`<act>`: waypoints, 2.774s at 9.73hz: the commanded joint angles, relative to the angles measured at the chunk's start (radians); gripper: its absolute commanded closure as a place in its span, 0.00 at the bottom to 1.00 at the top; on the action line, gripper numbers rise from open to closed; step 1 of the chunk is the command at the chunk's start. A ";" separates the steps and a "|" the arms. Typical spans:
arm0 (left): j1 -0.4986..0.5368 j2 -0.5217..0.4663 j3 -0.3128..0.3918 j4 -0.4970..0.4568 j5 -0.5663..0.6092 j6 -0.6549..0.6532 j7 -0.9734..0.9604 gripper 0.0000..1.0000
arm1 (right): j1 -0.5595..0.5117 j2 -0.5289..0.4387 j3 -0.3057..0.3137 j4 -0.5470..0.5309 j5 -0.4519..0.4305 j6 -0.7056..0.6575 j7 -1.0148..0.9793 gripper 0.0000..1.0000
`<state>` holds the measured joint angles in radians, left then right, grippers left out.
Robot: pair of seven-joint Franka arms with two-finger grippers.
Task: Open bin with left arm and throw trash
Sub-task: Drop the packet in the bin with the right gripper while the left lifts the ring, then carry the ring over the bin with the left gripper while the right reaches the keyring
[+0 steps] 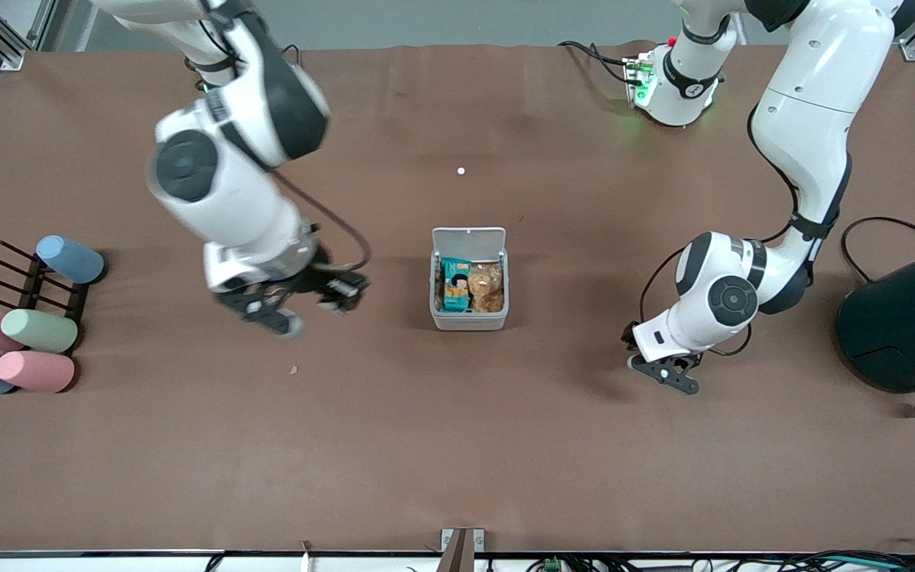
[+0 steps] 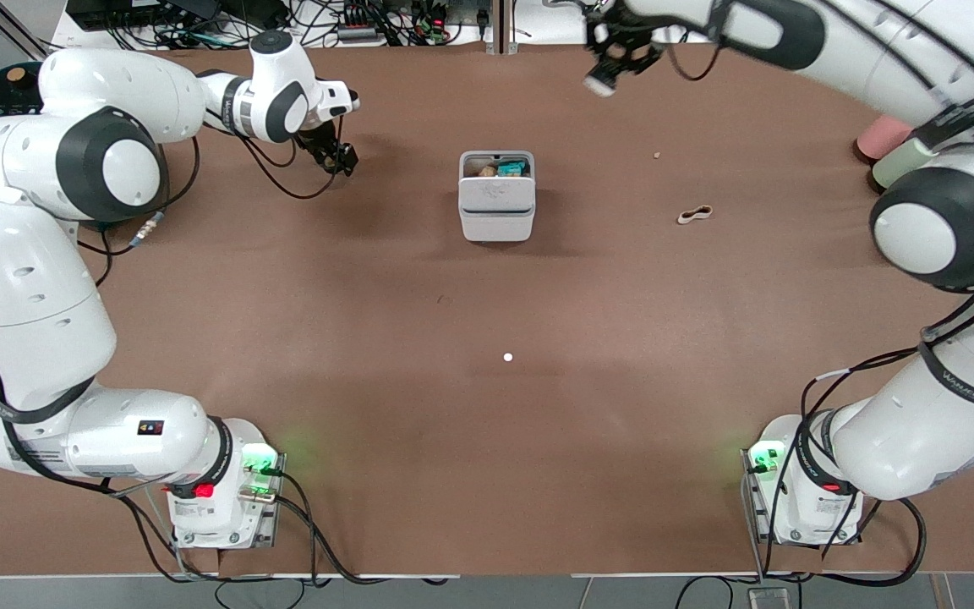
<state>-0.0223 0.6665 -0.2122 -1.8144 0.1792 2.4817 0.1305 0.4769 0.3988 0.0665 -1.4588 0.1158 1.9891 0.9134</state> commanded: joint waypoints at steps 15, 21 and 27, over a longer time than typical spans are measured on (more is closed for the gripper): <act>-0.073 -0.160 -0.248 0.064 0.023 -0.168 -0.566 1.00 | 0.250 0.275 -0.014 0.020 -0.080 0.182 0.005 0.05; -0.208 -0.162 -0.250 0.129 0.023 -0.285 -0.776 1.00 | 0.229 0.208 -0.014 0.018 -0.077 0.157 -0.007 0.04; -0.292 -0.160 -0.251 0.129 0.023 -0.287 -0.935 1.00 | -0.085 -0.043 -0.013 -0.161 -0.057 -0.052 -0.293 0.13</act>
<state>-0.2860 0.5163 -0.4648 -1.6914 0.1830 2.2179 -0.7360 0.4778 0.4341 0.0357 -1.4844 0.0428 1.9103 0.7100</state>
